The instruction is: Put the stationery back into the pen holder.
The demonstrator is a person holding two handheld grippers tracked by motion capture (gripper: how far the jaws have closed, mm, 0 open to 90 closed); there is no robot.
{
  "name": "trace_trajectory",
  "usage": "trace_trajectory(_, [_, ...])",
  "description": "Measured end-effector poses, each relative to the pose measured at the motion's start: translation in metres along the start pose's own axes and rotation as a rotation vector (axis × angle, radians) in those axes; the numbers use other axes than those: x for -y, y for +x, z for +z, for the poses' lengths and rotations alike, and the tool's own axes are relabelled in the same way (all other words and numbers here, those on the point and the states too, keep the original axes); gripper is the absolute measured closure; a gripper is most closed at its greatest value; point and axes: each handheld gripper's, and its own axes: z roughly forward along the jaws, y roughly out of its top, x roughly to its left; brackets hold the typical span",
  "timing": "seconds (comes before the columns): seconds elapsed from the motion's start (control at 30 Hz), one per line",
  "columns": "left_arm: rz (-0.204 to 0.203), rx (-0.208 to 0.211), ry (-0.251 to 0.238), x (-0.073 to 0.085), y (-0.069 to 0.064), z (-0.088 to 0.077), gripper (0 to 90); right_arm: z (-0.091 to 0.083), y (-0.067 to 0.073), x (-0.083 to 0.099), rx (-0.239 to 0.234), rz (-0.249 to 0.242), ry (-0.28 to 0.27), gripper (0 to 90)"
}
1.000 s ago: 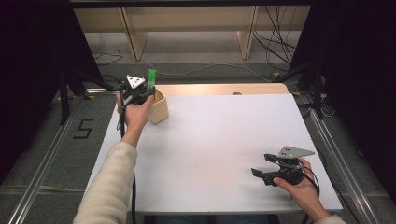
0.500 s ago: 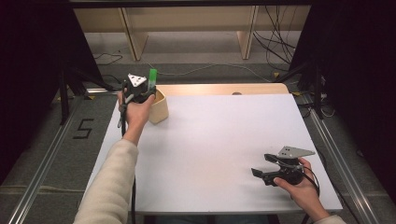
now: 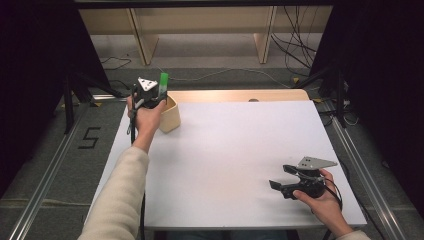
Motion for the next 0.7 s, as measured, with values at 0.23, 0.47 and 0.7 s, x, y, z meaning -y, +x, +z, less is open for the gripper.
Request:
trace_trajectory(0.23, [-0.006,0.000,0.004,0.002,0.003,0.004,66.2,0.000,0.000,0.000,0.001,-0.001,0.003,16.3])
trace_trajectory(0.47, [-0.004,0.002,0.007,0.005,0.007,0.009,66.2,0.000,0.000,0.000,0.000,-0.001,0.000,16.3])
trace_trajectory(0.7, [-0.001,0.012,0.000,0.007,0.007,0.014,66.1,0.000,0.000,0.000,-0.001,-0.001,0.001,16.3])
